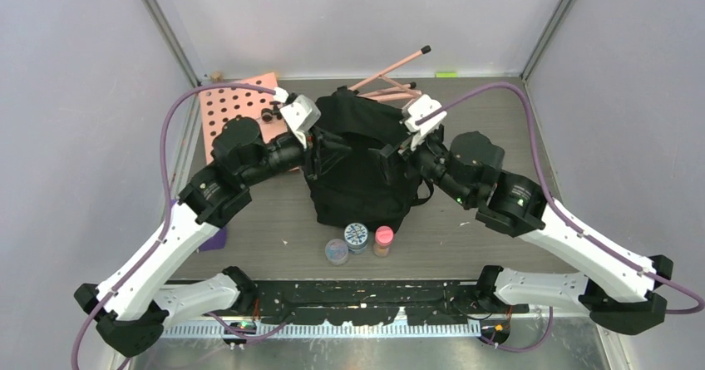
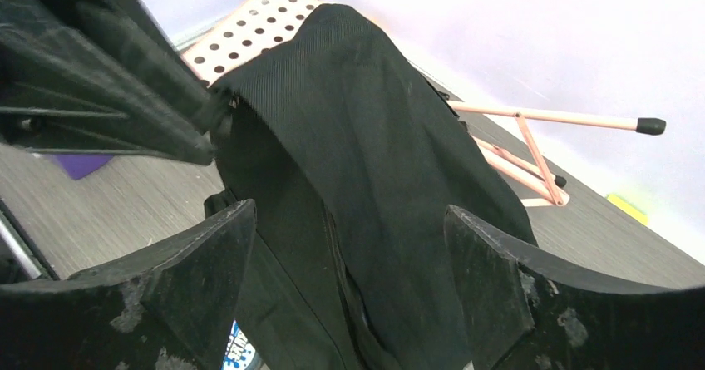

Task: Pack the student bag
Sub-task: Zip the student bag at the center of the board.

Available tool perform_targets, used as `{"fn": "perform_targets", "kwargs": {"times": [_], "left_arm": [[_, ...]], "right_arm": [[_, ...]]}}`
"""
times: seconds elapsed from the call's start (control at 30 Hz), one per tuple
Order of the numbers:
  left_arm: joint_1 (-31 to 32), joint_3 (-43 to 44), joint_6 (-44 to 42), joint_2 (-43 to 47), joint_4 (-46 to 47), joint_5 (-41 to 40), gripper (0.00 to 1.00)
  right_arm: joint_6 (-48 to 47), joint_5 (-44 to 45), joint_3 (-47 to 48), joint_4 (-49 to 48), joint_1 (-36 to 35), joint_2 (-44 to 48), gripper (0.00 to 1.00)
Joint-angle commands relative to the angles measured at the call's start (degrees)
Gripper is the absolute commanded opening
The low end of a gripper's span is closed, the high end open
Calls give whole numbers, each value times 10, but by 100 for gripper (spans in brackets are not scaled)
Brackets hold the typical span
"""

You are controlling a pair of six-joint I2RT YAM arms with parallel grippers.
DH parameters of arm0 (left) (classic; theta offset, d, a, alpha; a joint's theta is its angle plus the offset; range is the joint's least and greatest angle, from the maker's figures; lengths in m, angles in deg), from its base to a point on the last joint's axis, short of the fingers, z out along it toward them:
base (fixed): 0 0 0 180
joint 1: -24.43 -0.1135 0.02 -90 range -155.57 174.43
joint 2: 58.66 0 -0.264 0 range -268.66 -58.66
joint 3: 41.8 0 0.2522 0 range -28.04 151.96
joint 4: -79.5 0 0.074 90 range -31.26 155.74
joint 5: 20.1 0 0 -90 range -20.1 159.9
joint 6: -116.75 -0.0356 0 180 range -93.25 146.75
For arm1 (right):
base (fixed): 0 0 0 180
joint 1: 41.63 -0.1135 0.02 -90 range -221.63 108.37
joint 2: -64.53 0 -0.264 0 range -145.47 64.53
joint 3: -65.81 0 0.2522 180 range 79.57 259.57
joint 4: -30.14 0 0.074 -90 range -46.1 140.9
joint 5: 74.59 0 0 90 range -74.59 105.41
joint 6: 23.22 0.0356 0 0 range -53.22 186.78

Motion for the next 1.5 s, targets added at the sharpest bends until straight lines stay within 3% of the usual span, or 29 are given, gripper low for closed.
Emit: {"fn": "perform_targets", "kwargs": {"times": [0.0, 0.1, 0.17, 0.23, 0.3, 0.4, 0.5, 0.67, 0.93, 1.0, 1.23, 1.37, 1.47], "left_arm": [[8, 28, -44, 62, -30, 9, 44], [8, 28, -53, 101, -82, -9, 76], [8, 34, -58, 125, -127, -49, 88], [8, 42, -79, 145, -172, -102, 98], [8, 38, -94, 160, -204, -168, 100], [8, 3, -97, 165, -204, -257, 100], [8, -41, -94, 149, -161, -287, 91], [7, -96, -103, 136, -61, -283, 76], [5, -137, -107, 121, 36, -286, 60], [3, -148, -111, 126, 55, -297, 54], [-4, -175, -113, 140, 90, -276, 54], [-6, -171, -114, 120, 99, -262, 53], [-7, -167, -113, 104, 112, -249, 45]], "right_arm": [[0, -40, -36, -65, -2, 44, 90], [16, -72, -51, -67, -3, 61, 90], [38, -80, -53, -69, -5, 66, 89], [60, -80, -47, -69, -8, 66, 88], [97, -70, -37, -68, -12, 60, 87], [158, -62, -13, -66, -31, 40, 83], [189, -10, 4, -76, -69, 0, 81], [197, 88, 27, -107, -150, -75, 79], [202, 253, 54, -118, -175, -164, 76], [200, 270, 50, -129, -175, -171, 75], [179, 296, 45, -149, -170, -185, 71], [178, 284, 41, -156, -156, -186, 64], [173, 272, 44, -155, -147, -193, 63]]}}
